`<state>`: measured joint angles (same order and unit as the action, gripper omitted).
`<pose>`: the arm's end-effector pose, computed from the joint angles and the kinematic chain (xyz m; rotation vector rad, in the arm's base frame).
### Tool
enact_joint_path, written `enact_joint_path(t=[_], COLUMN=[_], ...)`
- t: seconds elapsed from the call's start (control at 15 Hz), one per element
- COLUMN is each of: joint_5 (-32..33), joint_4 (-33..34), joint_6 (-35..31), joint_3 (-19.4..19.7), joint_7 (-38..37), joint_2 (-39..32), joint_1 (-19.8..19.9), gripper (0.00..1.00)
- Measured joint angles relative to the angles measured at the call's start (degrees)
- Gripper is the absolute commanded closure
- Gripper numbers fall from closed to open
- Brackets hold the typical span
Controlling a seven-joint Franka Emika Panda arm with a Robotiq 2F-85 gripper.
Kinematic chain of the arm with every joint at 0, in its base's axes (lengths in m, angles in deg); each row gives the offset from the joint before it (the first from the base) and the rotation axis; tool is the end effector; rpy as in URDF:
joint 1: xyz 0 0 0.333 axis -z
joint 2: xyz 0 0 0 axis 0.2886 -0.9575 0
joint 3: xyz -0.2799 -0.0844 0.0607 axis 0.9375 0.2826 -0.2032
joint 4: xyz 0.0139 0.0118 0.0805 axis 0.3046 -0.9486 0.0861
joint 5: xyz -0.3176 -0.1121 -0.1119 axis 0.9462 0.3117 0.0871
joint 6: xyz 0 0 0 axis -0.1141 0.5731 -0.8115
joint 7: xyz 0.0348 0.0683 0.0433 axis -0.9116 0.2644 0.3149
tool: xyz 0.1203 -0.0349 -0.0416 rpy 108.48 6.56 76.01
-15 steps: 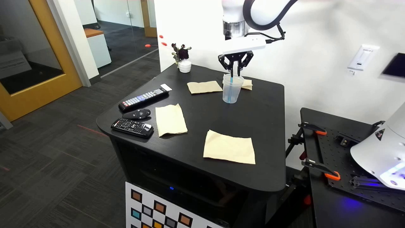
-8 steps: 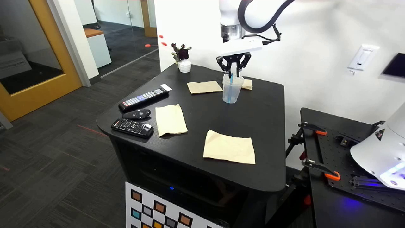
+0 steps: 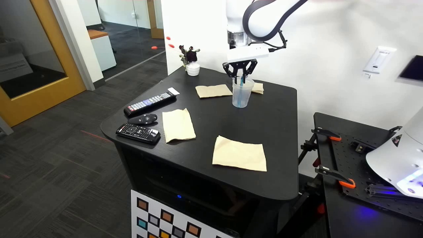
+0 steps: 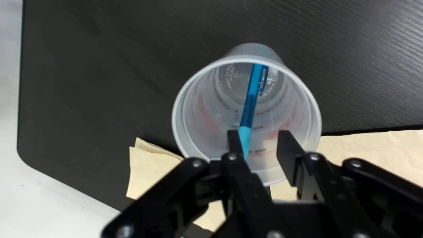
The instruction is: Take the pen out of the cup and put it on the table
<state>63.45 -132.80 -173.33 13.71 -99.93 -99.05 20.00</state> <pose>0.5442 -0.1229 0.2525 2.4682 -1.5269 0.0332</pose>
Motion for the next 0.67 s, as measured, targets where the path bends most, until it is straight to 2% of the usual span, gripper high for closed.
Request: enact_joint_path(t=[0.33, 0.4, 0.47, 0.67], joint_5=[-0.3, -0.4, -0.4, -0.4], joint_4=[0.6, 0.6, 0.6, 0.6], joint_6=[-1.0, -1.2, -1.4, -2.1], joint_3=[0.4, 0.5, 0.5, 0.7], joint_7=[0.5, 0.7, 0.8, 0.9], joint_2=[-1.4, -1.6, -1.7, -1.9], joint_1=[0.0, 0.0, 0.0, 0.0], gripper=[0.63, 0.68, 0.92, 0.99])
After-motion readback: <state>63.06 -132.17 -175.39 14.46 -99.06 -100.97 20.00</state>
